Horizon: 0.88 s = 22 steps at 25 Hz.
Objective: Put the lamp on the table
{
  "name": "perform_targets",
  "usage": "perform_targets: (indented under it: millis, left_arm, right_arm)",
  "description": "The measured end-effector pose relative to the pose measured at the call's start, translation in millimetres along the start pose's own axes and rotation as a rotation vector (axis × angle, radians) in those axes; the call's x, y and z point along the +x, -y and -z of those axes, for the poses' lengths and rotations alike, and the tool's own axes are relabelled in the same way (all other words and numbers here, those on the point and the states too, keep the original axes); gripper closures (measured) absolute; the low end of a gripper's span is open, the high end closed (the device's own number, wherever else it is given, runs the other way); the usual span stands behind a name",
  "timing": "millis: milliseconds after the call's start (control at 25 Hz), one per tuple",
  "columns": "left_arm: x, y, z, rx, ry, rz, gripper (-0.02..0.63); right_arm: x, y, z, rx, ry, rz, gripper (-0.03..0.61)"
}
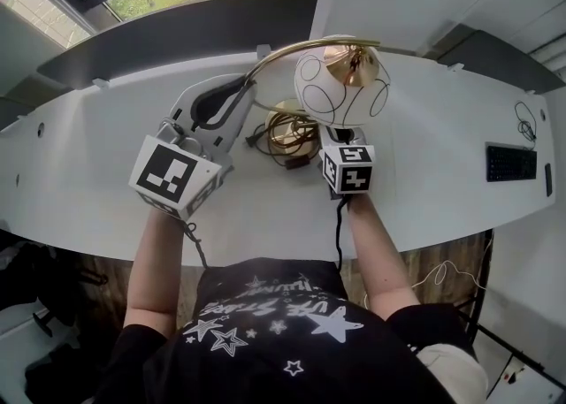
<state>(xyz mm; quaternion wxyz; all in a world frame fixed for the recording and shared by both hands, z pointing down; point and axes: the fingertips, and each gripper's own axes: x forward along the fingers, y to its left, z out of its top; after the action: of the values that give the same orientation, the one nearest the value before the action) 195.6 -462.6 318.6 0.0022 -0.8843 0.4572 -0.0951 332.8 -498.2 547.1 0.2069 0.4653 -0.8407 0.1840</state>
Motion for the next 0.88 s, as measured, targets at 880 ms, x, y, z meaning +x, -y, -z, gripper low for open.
perform_targets:
  millis: [880]
  left_arm:
    - [-60.1, -18.5, 23.3, -0.113, 0.092, 0.064, 0.509]
  right_arm:
    - [-58.2, -26.2, 1.8, 0.077, 0.083, 0.174, 0.400]
